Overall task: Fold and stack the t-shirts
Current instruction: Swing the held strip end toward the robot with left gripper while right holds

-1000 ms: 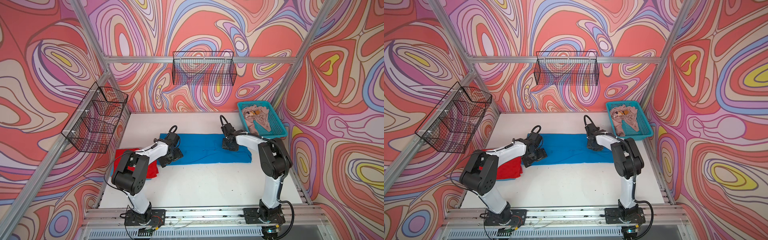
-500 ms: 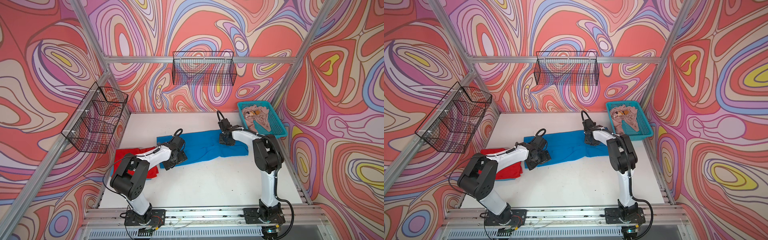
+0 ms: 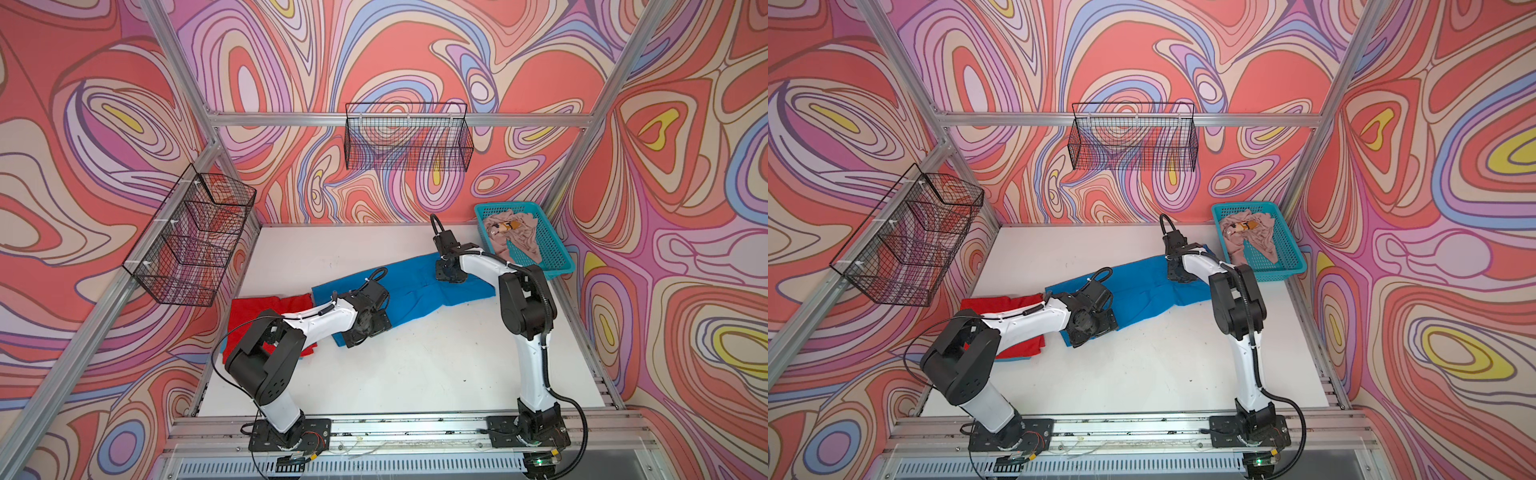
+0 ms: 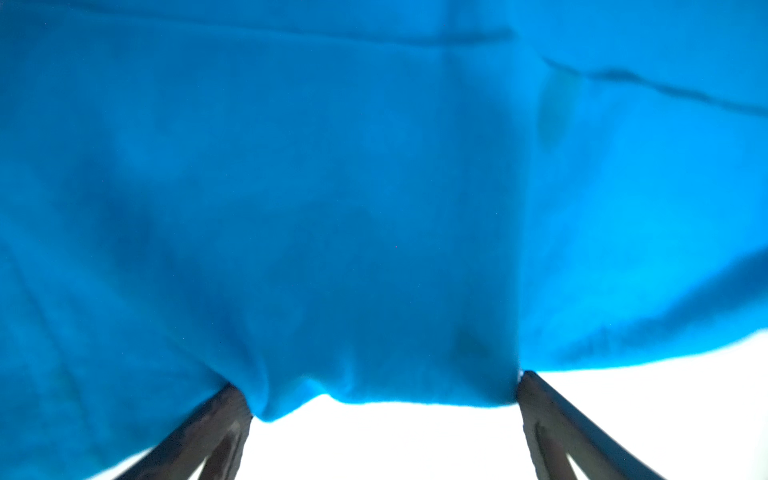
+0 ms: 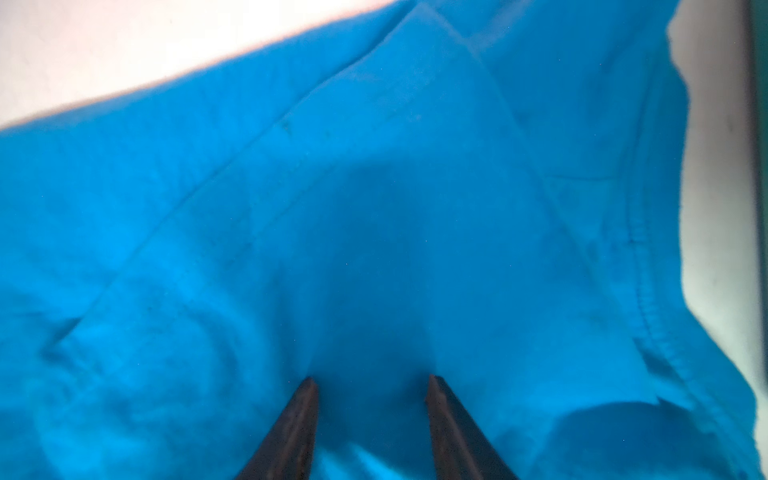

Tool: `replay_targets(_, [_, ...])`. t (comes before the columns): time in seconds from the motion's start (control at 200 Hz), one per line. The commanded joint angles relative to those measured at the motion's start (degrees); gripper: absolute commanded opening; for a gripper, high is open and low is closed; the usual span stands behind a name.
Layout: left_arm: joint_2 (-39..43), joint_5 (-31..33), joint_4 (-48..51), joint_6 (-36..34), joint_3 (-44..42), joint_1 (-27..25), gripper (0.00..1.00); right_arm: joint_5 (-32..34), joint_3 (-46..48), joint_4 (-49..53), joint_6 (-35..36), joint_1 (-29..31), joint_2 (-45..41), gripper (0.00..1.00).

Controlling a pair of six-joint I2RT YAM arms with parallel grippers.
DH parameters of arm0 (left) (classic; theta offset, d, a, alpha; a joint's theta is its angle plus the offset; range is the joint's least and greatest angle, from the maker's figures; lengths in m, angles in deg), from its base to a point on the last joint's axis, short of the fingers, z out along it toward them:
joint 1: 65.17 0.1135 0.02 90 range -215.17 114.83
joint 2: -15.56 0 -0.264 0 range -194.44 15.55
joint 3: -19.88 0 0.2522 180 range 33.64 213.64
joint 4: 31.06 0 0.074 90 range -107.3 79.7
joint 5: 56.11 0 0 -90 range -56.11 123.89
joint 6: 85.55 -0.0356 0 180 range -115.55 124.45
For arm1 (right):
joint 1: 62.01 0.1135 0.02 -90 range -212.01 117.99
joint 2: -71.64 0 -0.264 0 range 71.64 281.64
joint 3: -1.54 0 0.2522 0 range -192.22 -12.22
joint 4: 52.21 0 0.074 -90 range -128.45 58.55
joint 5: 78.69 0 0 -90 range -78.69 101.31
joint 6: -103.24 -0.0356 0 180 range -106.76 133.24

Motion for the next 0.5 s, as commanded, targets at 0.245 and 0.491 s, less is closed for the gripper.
replay_targets(0.245, [-0.3, -7.1, -1.2, 12.6, -8.0, -13.2, 1.00, 5.6, -7.0, 2.6, 8.0, -0.5, 7.1, 0.47])
replay_targets(0.491, [0.7, -8.7, -3.3, 17.9, -10.2, -19.9, 1.00, 2.1, -10.9, 2.2, 10.1, -0.4, 7.7, 0.51])
